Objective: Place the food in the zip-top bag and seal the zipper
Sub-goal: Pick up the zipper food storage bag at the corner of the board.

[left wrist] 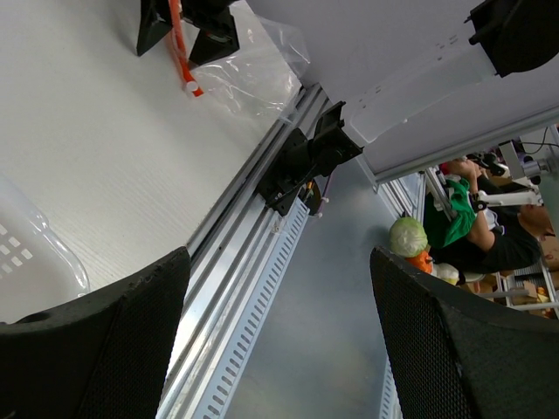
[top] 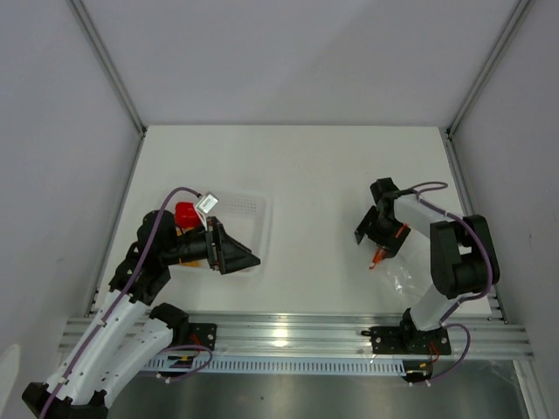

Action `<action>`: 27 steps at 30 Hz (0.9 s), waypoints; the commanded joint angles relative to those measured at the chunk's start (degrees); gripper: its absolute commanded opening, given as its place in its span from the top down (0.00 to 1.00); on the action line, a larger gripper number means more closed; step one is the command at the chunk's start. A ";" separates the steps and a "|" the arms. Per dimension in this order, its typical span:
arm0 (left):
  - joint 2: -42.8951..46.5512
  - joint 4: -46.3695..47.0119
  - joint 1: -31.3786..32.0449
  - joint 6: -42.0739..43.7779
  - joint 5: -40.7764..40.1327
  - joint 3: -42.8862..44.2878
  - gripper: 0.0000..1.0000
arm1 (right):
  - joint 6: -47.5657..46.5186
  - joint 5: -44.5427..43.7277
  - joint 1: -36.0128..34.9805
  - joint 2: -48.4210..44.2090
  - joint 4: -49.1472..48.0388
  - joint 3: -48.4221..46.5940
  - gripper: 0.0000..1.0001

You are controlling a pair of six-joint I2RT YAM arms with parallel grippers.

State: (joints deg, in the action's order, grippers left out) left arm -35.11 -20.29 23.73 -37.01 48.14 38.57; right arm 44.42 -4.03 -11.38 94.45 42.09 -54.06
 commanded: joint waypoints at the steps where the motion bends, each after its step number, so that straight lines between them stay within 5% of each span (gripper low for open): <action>1: -0.22 0.26 0.44 1.07 -0.42 0.63 0.14 | 3.65 8.43 -4.87 7.05 -13.52 -1.38 0.17; 11: -0.66 0.78 0.44 1.07 -0.59 0.28 0.14 | 2.16 3.51 -7.17 3.46 -6.51 -2.98 0.33; 13: -0.66 0.96 0.44 0.98 -0.50 0.19 0.14 | 1.20 -0.52 -6.64 2.75 -5.09 -2.37 0.46; 20: -0.75 0.96 0.44 1.07 -0.15 0.19 0.14 | -0.92 -3.17 -5.85 4.07 -3.68 -1.22 0.63; 23: -0.40 0.26 0.44 1.42 -0.59 0.46 0.14 | -1.18 -3.09 -6.11 5.39 -4.20 -1.39 0.81; 27: -0.57 0.08 0.44 1.51 -0.77 0.54 0.14 | -1.01 -5.01 -8.30 5.30 -3.68 -2.71 0.93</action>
State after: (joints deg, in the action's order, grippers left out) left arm -35.75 -20.34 23.73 -36.93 47.92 38.57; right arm 43.86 -3.60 -17.93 96.99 38.72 -57.19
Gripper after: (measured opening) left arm 0.862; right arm 0.104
